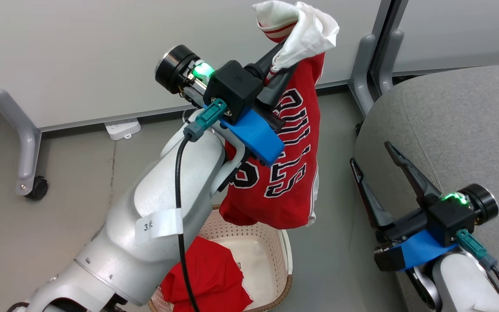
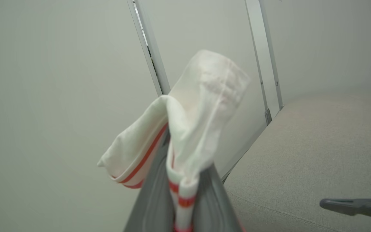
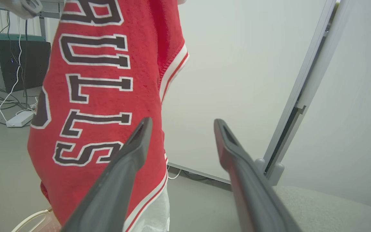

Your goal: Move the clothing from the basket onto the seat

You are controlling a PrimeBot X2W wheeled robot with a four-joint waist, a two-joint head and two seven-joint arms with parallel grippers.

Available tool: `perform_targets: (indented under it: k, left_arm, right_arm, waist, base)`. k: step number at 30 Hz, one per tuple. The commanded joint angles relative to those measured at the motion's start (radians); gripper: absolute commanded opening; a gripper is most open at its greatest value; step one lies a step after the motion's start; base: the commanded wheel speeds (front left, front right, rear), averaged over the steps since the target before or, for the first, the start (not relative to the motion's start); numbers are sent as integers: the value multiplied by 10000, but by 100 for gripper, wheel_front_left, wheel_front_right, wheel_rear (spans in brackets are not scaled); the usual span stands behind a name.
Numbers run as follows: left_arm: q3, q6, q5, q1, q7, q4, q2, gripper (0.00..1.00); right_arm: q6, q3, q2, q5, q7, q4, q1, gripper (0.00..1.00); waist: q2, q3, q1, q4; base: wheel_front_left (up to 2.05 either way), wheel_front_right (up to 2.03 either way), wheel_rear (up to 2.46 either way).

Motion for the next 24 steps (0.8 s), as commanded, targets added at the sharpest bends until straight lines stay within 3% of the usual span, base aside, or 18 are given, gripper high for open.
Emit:
perform_targets:
  k: [1,10,24]
  left_arm:
    - [21,-6,-9,93,-48,24,0,0]
    - [-122,-6,27,60,-48,-75,-47,0]
    - [-999,-1,-205,-234,-48,-715,-77,0]
  right_arm:
    - [1,139,-106,52,-35,-61,-234,100]
    - [1,1587,-539,397,-33,174,-1877,100]
    - [1,2961,-676,1158,-33,1752,-3871,100]
  waist:
    - [-1,20,1,12]
    - [-1,243,1,161]
    - [-1,588,1,622]
  base:
    - [0,0,0]
    - [0,0,0]
    - [0,0,0]
